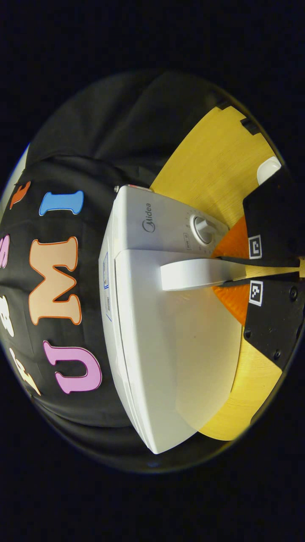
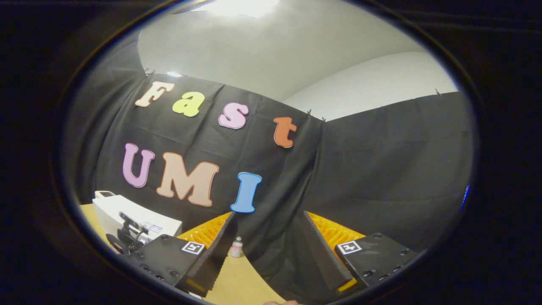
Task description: Open the microwave oven with the left hand, put the food in, and close the microwave oven.
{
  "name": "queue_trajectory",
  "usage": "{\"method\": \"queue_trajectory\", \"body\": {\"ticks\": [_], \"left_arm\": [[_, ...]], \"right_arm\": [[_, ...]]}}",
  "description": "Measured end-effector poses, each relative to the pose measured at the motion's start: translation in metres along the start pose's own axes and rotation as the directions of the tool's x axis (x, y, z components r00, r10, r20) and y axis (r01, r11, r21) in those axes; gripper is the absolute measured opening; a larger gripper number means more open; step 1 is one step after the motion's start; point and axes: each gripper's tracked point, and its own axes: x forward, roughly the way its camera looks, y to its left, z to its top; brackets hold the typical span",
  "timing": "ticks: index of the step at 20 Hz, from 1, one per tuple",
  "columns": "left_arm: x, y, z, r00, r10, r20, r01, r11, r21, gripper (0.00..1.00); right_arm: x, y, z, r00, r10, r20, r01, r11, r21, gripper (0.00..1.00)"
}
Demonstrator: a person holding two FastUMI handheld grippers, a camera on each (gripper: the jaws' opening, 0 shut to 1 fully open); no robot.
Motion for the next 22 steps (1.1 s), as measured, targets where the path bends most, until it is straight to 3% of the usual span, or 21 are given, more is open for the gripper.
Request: {"method": "queue_trajectory", "body": {"ticks": [4,8,13,18,22], "left_arm": [[-0.06,0.003,-0.027,0.997,-0.051,0.056,0.048,0.997,0.052,0.0],[-0.128,0.029,-0.065,0.998,-0.057,0.027,0.057,0.998,0.014,0.01],[-0.201,0.097,-0.104,0.997,0.076,0.004,-0.076,0.997,-0.014,0.01],[-0.245,0.178,-0.128,0.961,0.277,-0.004,-0.276,0.957,-0.093,0.01],[-0.266,0.217,-0.14,0.966,0.26,0.002,-0.254,0.945,-0.205,0.0]], "right_arm": [[0.005,0.005,-0.003,1.0,-0.002,-0.001,0.002,1.0,0.024,0.97],[0.013,0.041,-0.017,0.998,0.064,-0.025,-0.062,0.996,0.064,0.97],[0.018,0.112,-0.021,0.98,0.196,-0.026,-0.191,0.974,0.121,0.97],[0.01,0.175,-0.011,0.955,0.297,-0.008,-0.291,0.941,0.173,0.97],[-0.006,0.209,0.002,0.936,0.351,0.0,-0.346,0.923,0.17,0.97]]}}
